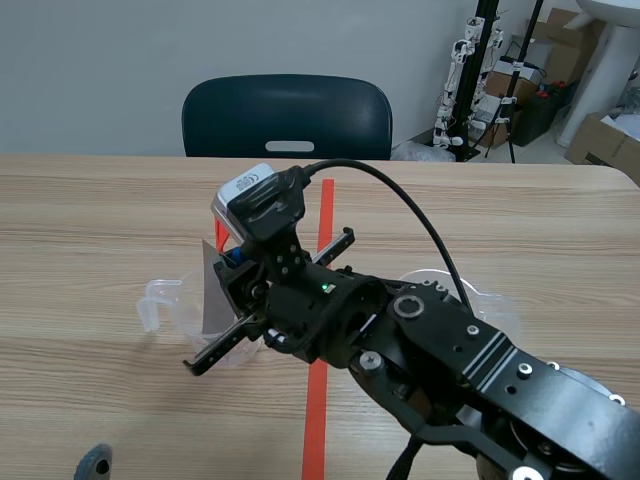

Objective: Do the redox reaction experiment. lift the metal plate out of the left beaker

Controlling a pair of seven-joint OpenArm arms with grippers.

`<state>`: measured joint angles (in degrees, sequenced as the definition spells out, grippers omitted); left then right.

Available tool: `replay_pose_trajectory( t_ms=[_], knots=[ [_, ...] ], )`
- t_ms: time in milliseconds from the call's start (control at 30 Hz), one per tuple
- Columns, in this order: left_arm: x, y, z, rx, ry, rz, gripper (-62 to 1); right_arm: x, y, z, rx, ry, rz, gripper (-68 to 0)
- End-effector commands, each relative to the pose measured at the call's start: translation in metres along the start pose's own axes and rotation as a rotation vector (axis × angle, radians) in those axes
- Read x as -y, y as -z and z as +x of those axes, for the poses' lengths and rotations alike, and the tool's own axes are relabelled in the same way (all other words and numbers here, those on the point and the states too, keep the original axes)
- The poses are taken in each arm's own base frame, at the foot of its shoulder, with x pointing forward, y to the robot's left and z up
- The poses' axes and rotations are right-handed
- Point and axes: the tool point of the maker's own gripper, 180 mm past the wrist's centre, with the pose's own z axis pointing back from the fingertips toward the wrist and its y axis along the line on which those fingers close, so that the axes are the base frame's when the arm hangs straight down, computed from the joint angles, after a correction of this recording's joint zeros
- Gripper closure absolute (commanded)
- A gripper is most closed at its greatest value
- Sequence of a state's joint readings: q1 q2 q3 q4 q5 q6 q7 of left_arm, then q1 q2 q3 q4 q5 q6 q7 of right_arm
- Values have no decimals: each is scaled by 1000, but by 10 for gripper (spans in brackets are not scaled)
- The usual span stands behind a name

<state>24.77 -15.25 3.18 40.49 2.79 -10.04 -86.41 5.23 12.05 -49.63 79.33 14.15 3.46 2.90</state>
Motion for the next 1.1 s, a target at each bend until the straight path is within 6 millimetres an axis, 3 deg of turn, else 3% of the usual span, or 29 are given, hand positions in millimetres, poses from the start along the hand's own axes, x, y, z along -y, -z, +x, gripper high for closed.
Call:
replay_pose_trajectory(
  t_ms=[0, 500, 833, 1067],
  knots=[
    [-2, 2, 10, 56, 6, 9, -623, 8, 4, 12, 27, -47, -12, -6],
    [-2, 2, 10, 57, 6, 9, -623, 18, 3, 21, 37, -105, 50, -6],
    [-2, 2, 10, 58, 6, 9, -623, -7, 4, 30, 82, -17, 158, -6],
    [-2, 2, 10, 59, 6, 9, -623, -6, 2, 27, 71, -25, 164, -6]
  ],
)
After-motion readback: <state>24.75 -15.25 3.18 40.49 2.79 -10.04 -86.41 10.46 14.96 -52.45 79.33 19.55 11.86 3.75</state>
